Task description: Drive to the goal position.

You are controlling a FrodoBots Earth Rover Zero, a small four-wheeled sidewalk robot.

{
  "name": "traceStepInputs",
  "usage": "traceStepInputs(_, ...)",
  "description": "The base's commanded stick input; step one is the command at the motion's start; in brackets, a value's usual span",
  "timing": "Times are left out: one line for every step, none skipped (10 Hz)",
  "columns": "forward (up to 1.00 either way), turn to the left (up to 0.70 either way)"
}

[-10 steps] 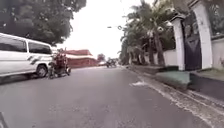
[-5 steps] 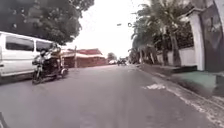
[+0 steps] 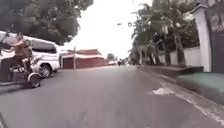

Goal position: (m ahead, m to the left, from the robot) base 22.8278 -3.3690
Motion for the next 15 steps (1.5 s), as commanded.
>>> traceStepInputs(0.7,0.0)
traceStepInputs(0.7,0.0)
traceStepInputs(0.7,0.0)
traceStepInputs(0.7,0.0)
traceStepInputs(0.7,-0.26)
traceStepInputs(0.7,-0.35)
traceStepInputs(0.7,-0.09)
traceStepInputs(0.7,0.0)
traceStepInputs(0.7,0.0)
traceStepInputs(0.7,0.0)
traceStepInputs(0.7,0.0)
traceStepInputs(0.7,0.0)
traceStepInputs(0.7,0.0)
traceStepInputs(0.7,0.0)
traceStepInputs(0.7,0.0)
